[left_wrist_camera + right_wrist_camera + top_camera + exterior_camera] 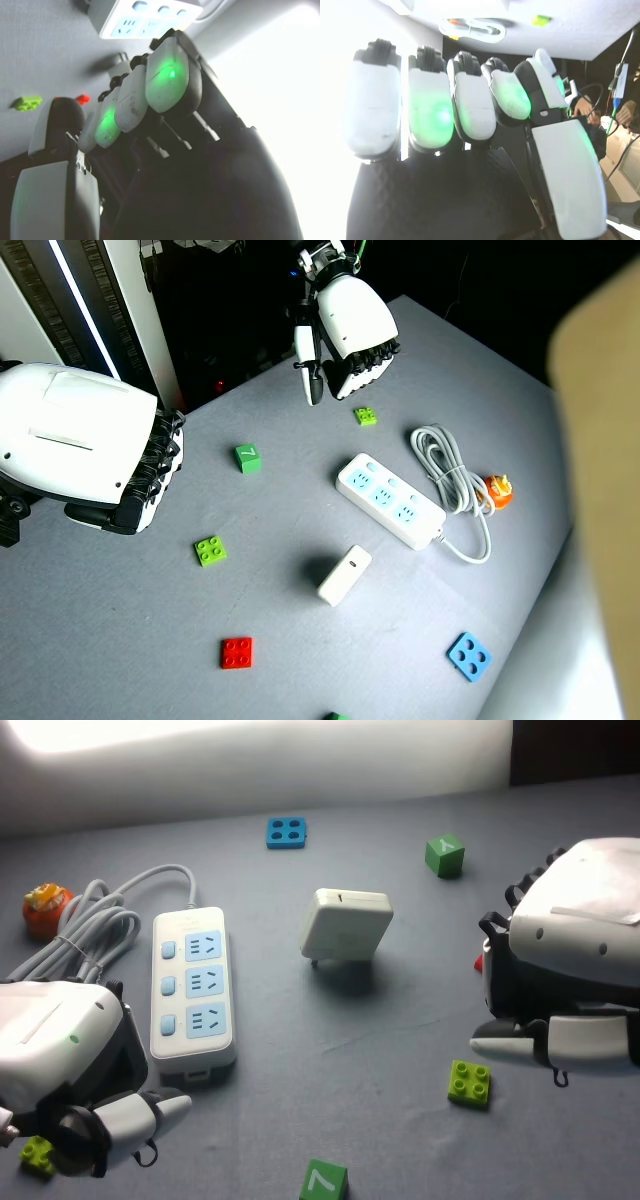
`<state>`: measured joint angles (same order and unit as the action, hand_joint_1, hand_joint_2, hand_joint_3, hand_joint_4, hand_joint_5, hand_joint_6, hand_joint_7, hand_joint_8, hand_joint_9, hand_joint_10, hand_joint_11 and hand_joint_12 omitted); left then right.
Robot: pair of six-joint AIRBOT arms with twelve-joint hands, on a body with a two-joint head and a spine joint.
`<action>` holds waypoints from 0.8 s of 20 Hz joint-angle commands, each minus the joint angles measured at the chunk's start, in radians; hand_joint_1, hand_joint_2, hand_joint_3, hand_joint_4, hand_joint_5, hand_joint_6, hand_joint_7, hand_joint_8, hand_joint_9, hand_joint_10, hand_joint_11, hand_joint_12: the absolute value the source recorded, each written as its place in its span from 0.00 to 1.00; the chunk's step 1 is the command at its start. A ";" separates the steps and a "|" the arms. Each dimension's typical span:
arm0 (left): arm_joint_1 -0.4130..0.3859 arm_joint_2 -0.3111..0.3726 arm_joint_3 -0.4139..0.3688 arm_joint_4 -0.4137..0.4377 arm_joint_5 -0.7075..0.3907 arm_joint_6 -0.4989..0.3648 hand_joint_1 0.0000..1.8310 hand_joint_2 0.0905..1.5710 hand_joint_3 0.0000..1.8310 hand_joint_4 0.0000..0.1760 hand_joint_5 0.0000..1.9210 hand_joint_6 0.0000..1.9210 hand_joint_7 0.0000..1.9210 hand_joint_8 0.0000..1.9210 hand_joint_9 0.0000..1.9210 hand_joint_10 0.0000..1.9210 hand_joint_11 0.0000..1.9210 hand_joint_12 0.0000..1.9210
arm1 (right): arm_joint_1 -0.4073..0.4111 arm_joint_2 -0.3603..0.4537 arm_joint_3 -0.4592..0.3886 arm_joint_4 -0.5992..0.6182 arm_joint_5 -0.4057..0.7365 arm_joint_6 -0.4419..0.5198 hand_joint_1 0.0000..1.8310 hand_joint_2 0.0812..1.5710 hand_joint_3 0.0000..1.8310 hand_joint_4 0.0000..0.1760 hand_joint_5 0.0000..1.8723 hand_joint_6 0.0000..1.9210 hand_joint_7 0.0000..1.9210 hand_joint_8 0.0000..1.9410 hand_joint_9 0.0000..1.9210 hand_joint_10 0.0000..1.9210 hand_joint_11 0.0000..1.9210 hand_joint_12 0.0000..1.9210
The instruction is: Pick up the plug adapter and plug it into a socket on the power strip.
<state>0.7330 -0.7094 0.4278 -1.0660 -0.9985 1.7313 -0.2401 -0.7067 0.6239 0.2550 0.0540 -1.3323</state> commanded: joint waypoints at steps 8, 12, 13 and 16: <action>-0.057 -0.027 0.028 0.054 -0.022 0.020 0.00 0.77 0.00 0.00 0.01 0.00 0.00 0.00 0.00 0.00 0.00 0.00 | 0.020 0.013 -0.003 -0.150 0.059 0.243 0.00 0.78 0.00 0.00 0.10 0.00 0.11 0.00 0.10 0.00 0.00 0.24; -0.111 -0.033 0.062 0.049 0.115 0.058 0.00 0.77 0.00 0.00 0.00 0.00 0.01 0.00 0.00 0.00 0.00 0.00 | 0.037 0.011 -0.003 -0.317 -0.022 0.392 0.00 0.78 0.00 0.00 0.09 0.00 0.11 0.00 0.10 0.00 0.00 0.23; -0.127 -0.034 0.068 0.026 0.148 0.076 0.00 0.76 0.00 0.00 0.01 0.00 0.01 0.00 0.01 0.00 0.00 0.00 | 0.043 0.011 -0.003 -0.325 -0.034 0.401 0.01 0.79 0.00 0.00 0.09 0.00 0.11 0.00 0.10 0.00 0.00 0.23; -0.165 -0.036 0.079 -0.048 0.187 0.126 0.00 0.76 0.00 0.00 0.00 0.00 0.02 0.00 0.00 0.00 0.00 0.00 | 0.074 0.010 0.012 -0.453 -0.073 0.619 0.03 0.78 0.00 0.00 0.11 0.00 0.12 0.00 0.11 0.00 0.00 0.26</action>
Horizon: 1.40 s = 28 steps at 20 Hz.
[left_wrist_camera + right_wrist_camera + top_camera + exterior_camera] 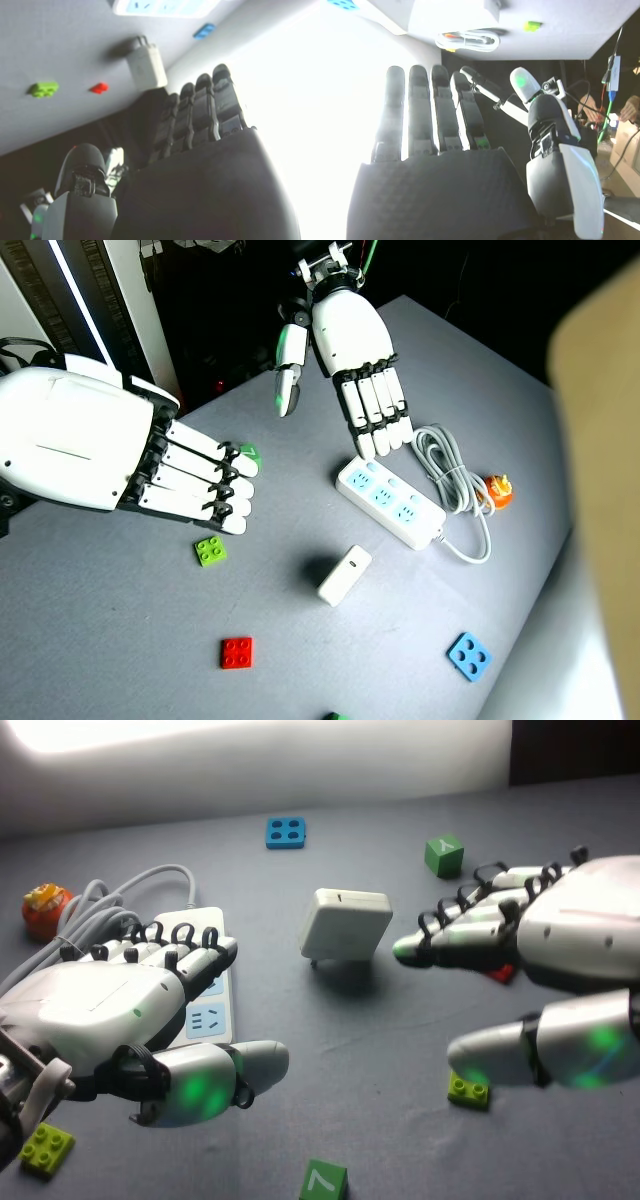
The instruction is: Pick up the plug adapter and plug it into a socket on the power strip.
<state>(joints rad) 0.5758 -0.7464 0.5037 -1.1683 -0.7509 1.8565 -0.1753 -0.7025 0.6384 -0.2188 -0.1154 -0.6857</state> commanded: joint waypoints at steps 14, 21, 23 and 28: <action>0.018 0.031 0.031 -0.054 0.103 0.100 0.00 0.75 0.00 0.00 0.01 0.00 0.02 0.00 0.01 0.00 0.00 0.00 | 0.100 -0.173 0.045 -1.215 -0.355 1.118 0.25 0.74 0.00 0.00 0.07 0.00 0.09 0.00 0.09 0.00 0.00 0.21; 0.091 0.025 0.030 -0.064 0.085 0.101 0.00 0.75 0.00 0.00 0.02 0.00 0.02 0.00 0.01 0.00 0.00 0.00 | 0.103 -0.380 0.257 -1.094 -0.380 1.150 0.50 0.68 0.00 0.00 0.00 0.00 0.01 0.00 0.02 0.00 0.00 0.15; 0.104 0.022 0.031 -0.064 0.073 0.101 0.00 0.76 0.00 0.00 0.01 0.00 0.01 0.00 0.01 0.00 0.00 0.00 | 0.099 -0.426 0.324 -1.021 -0.354 1.154 0.49 0.67 0.00 0.00 0.00 0.00 0.00 0.00 0.01 0.00 0.00 0.14; 0.108 -0.006 0.039 -0.064 0.061 0.101 0.00 0.75 0.00 0.00 0.02 0.00 0.03 0.00 0.02 0.00 0.01 0.00 | 0.108 -0.534 0.497 -0.712 -0.247 1.050 0.56 0.64 0.00 0.00 0.00 0.00 0.00 0.00 0.01 0.00 0.00 0.15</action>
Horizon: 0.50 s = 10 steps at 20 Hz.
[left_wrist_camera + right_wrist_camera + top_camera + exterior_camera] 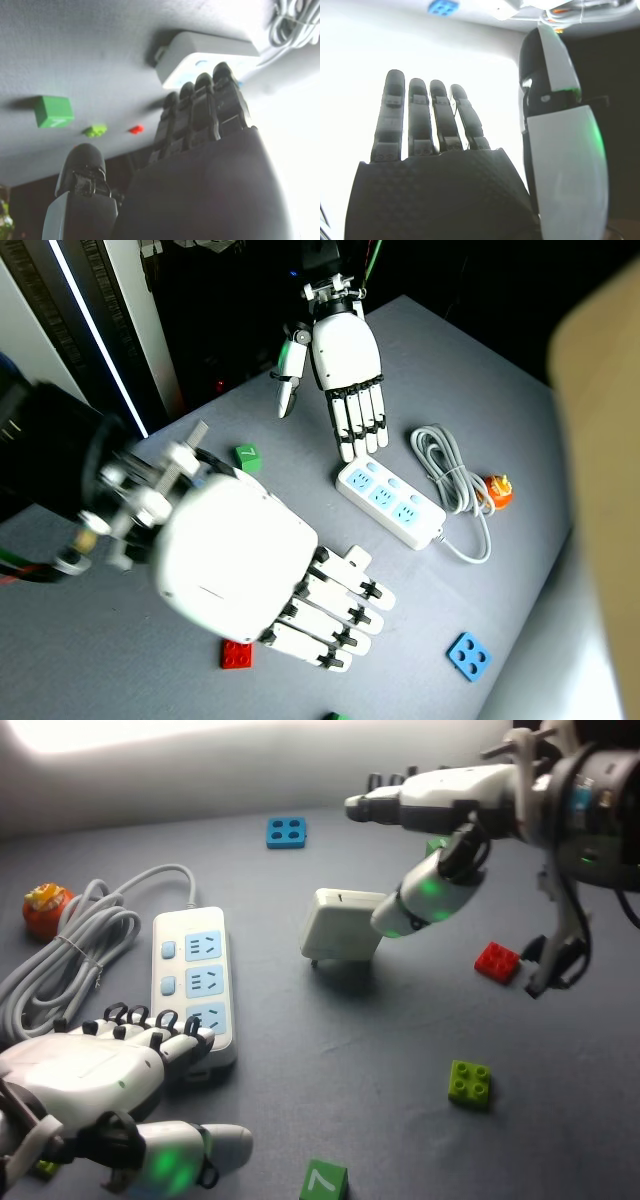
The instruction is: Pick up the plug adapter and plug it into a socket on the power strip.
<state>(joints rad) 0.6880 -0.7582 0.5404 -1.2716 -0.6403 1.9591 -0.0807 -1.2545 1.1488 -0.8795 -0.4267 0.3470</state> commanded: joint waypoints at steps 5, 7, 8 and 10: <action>-0.016 -0.030 0.008 0.040 -0.072 -0.002 0.00 0.75 0.00 0.00 0.01 0.00 0.02 0.00 0.01 0.00 0.00 0.00 | 0.016 -0.096 0.134 0.199 0.063 -0.229 0.57 0.57 0.00 0.00 0.00 0.00 0.00 0.00 0.00 0.00 0.00 0.00; -0.018 -0.041 0.013 0.040 -0.079 -0.002 0.00 0.75 0.00 0.00 0.01 0.00 0.02 0.00 0.01 0.00 0.00 0.00 | 0.012 -0.133 0.177 0.293 0.056 -0.338 0.55 0.54 0.00 0.00 0.00 0.00 0.00 0.00 0.00 0.00 0.00 0.00; -0.018 -0.047 0.016 0.040 -0.081 -0.002 0.00 0.75 0.00 0.00 0.01 0.00 0.02 0.00 0.01 0.00 0.00 0.00 | 0.008 -0.149 0.199 0.347 0.054 -0.377 0.54 0.54 0.00 0.00 0.00 0.00 0.00 0.00 0.00 0.00 0.00 0.00; -0.019 -0.059 0.024 0.040 -0.083 -0.002 0.00 0.75 0.00 0.00 0.02 0.00 0.02 0.00 0.01 0.00 0.00 0.00 | 0.001 -0.173 0.230 0.377 0.054 -0.384 0.53 0.54 0.00 0.00 0.00 0.00 0.00 0.00 0.00 0.00 0.00 0.00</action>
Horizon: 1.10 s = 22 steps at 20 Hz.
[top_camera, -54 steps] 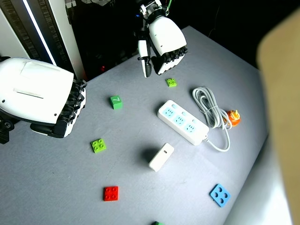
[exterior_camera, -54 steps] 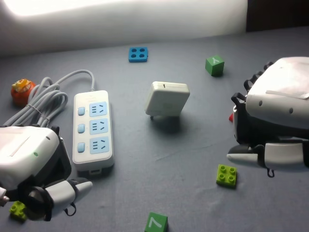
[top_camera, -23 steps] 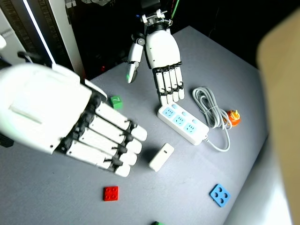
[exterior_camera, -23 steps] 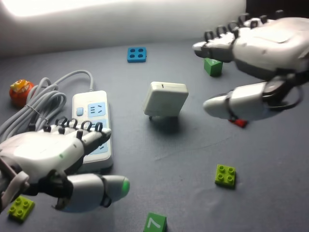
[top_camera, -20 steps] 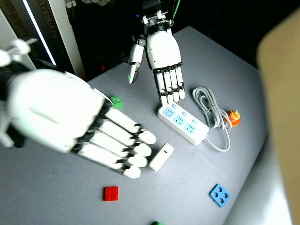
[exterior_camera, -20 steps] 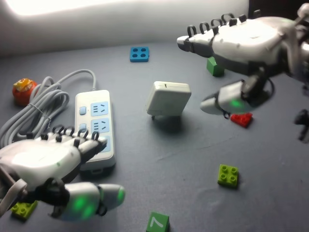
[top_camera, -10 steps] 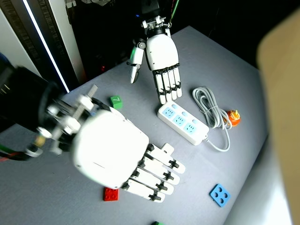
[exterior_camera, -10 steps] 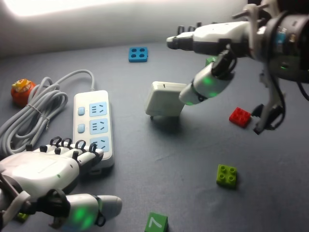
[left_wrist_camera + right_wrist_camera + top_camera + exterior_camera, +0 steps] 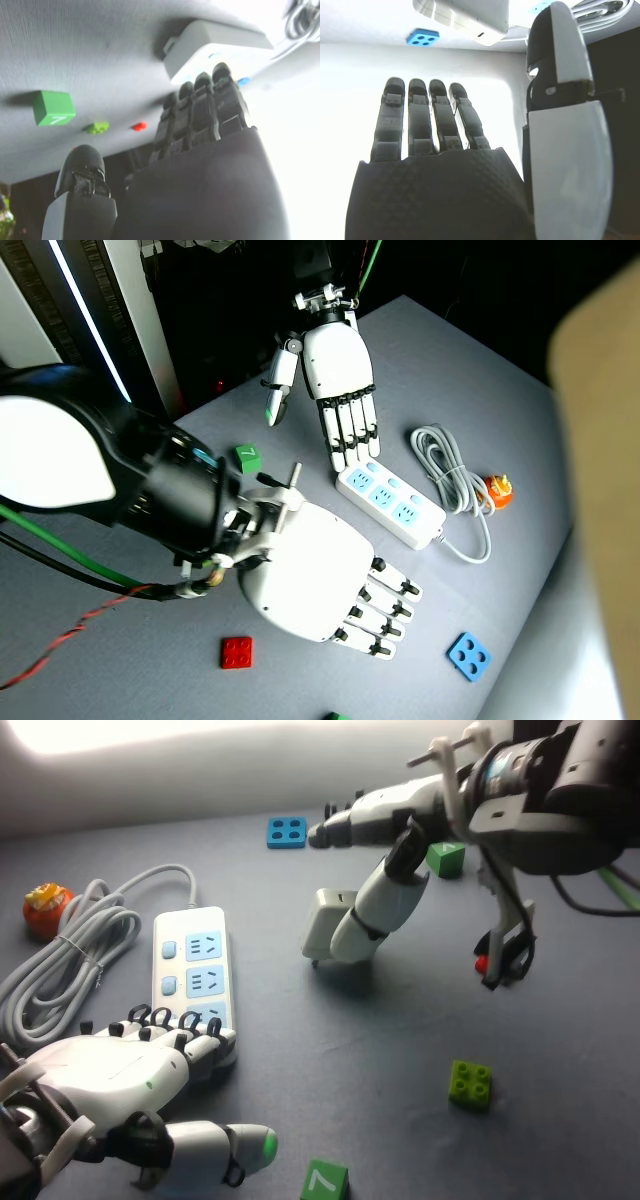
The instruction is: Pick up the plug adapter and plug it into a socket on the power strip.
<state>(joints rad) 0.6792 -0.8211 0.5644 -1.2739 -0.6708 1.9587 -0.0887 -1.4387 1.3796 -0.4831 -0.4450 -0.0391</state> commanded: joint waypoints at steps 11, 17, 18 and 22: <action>-0.010 -0.034 0.031 0.042 -0.064 -0.001 0.00 0.75 0.00 0.00 0.01 0.00 0.01 0.00 0.01 0.00 0.01 0.00 | -0.029 -0.054 0.075 0.048 0.109 -0.055 0.62 0.51 0.00 0.00 0.00 0.00 0.00 0.00 0.00 0.00 0.00 0.00; -0.003 -0.045 0.044 0.033 -0.064 -0.004 0.00 0.75 0.00 0.00 0.01 0.00 0.01 0.00 0.01 0.00 0.00 0.00 | -0.055 -0.078 0.106 0.048 0.154 -0.067 0.64 0.54 0.00 0.00 0.00 0.00 0.00 0.00 0.00 0.00 0.00 0.00; -0.001 -0.046 0.044 0.032 -0.064 -0.004 0.00 0.75 0.00 0.00 0.01 0.00 0.01 0.00 0.01 0.00 0.00 0.00 | -0.058 -0.079 0.108 0.048 0.154 -0.068 0.64 0.54 0.00 0.00 0.00 0.00 0.00 0.00 0.00 0.00 0.00 0.00; 0.005 -0.050 0.046 0.032 -0.064 -0.007 0.00 0.75 0.00 0.00 0.02 0.00 0.02 0.00 0.02 0.00 0.01 0.01 | -0.075 -0.094 0.131 0.048 0.159 -0.061 0.68 0.57 0.01 0.00 0.00 0.00 0.00 0.00 0.00 0.00 0.00 0.00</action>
<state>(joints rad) 0.6876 -0.8700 0.6086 -1.2762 -0.6903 1.9549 -0.1684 -1.5383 1.5112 -0.4244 -0.3637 -0.1055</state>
